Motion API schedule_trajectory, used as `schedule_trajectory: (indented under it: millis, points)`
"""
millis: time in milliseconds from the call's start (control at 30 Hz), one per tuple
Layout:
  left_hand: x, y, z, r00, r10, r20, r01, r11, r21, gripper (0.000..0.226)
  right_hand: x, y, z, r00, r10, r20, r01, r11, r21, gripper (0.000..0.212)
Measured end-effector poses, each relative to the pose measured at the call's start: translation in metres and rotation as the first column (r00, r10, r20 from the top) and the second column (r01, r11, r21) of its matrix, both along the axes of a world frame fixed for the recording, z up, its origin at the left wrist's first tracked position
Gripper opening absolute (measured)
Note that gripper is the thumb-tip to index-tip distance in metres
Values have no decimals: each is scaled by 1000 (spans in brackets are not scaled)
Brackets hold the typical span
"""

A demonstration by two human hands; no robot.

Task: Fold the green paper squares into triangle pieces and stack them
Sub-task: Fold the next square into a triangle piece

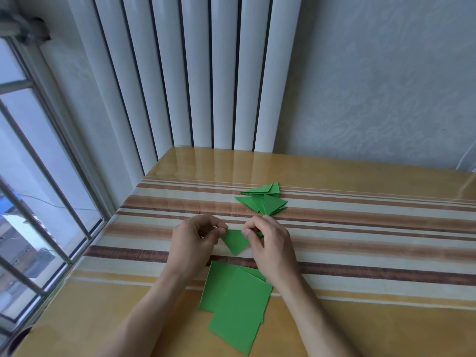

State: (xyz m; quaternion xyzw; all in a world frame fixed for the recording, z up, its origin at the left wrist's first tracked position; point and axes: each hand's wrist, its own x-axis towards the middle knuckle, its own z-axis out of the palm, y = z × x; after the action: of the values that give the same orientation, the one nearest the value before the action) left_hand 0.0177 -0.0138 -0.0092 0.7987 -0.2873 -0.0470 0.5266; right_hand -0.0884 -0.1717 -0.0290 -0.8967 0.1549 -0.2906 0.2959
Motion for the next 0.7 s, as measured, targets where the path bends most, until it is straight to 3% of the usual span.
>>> schedule_trajectory:
  millis: [367,533,700]
  points:
    - [0,2,3,999,32,-22,-33,998,-53,20,-1,-7,0,994,-97,53,96,995,27,14]
    - [-1,-1,0,999,-33,7,33,999,4,17,-3,-8,0,998,-57,25,56,997,53,14]
    - [-4,-2,0,994,-85,71,82,996,37,18,0,3,2,996,84,11,-84,996,7,4]
